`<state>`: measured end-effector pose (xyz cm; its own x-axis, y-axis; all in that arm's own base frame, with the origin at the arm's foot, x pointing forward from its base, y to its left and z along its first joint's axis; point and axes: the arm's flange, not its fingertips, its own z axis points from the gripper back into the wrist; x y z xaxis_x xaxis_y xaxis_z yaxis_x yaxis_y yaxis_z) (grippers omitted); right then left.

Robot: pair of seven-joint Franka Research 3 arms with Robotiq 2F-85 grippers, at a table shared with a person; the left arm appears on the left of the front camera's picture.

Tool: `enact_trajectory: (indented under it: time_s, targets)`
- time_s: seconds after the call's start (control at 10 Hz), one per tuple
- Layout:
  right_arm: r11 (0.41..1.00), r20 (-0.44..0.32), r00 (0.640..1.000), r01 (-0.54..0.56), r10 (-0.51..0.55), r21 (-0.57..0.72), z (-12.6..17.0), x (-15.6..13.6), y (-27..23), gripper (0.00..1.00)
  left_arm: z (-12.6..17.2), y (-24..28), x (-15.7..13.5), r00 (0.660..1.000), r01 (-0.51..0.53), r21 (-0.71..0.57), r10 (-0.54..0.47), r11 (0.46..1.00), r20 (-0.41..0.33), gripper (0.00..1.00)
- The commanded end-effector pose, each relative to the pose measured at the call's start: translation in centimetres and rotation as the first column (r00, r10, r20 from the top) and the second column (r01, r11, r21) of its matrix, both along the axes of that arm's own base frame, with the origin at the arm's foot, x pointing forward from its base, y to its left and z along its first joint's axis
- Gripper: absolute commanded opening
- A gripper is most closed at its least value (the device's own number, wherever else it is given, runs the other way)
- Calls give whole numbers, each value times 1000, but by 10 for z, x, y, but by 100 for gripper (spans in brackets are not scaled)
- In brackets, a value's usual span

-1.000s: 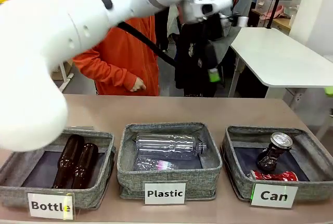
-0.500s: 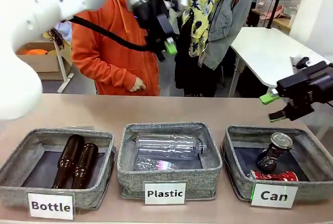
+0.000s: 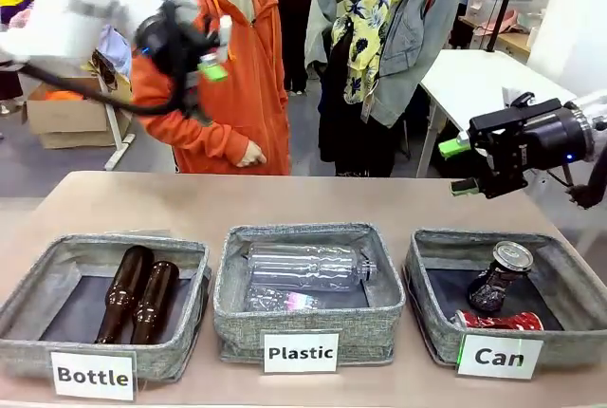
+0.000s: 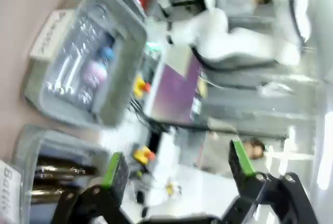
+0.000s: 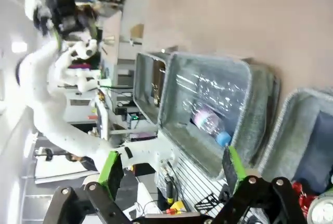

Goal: Sort the can waste into the basket.
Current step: Pick up the can waste from the table and place it in the right Fabric basket.

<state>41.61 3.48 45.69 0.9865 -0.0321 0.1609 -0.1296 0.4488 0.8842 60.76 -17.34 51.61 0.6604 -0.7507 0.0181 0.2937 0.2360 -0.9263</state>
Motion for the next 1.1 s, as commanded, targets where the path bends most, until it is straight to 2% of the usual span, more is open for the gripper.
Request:
enact_trajectory:
  time_s: [0.0,0.1,0.2,0.3,0.4,0.5,0.6,0.7,1.0]
  targets:
    - [999,-5,1000,7,-7,34,1,15,4,100,-152,117,-301,995,81,22,-80,996,-62,100]
    - [999,-12,1000,3,-3,40,0,15,4,100,-148,129,-309,1000,-14,-2,14,1000,2,100]
    - [999,-28,1000,1,0,50,-2,16,4,100,-148,147,-314,987,-154,-22,155,988,45,100]
    - [997,-51,999,13,-9,71,-6,17,6,100,-151,163,-313,930,-364,9,363,931,64,100]
    - [997,-81,997,-3,9,78,-12,15,8,100,-155,169,-311,870,-484,-3,481,875,104,100]
    - [995,-116,993,-16,27,95,-16,13,7,100,-157,173,-307,773,-623,-7,617,782,148,100]
    - [993,-142,989,-15,32,117,-20,14,8,100,-155,177,-298,648,-741,-43,731,670,214,100]
    - [993,-152,988,-13,31,117,-24,15,6,100,-111,197,-182,900,-429,3,427,904,90,100]
    - [996,-126,991,-35,46,82,-28,9,8,100,-111,197,-182,900,-429,3,427,904,90,100]
